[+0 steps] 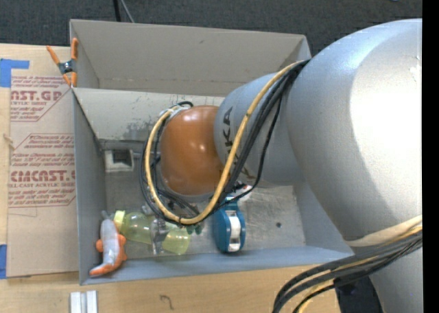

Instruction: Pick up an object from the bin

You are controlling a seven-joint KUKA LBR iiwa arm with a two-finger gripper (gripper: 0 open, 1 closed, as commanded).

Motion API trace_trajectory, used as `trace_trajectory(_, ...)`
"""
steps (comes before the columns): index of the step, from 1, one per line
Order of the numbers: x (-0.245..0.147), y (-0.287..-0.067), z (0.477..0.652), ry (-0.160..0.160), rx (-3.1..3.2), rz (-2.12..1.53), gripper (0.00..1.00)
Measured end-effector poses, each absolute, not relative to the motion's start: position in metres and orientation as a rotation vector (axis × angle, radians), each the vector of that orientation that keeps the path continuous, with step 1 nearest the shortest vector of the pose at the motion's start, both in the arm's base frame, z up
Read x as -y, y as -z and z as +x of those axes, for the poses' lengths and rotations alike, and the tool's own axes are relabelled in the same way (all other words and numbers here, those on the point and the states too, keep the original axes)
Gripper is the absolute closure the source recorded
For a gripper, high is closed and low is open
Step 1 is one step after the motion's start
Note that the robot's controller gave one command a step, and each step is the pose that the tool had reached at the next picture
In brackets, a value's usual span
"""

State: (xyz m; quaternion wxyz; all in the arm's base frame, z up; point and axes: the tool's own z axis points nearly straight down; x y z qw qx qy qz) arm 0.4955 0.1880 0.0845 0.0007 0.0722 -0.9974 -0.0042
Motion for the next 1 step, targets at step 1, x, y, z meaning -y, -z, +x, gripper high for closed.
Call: trace_trajectory(1, -0.1865, -0.0859, 0.4929, 0.020, 3.139, 0.220, 1.00)
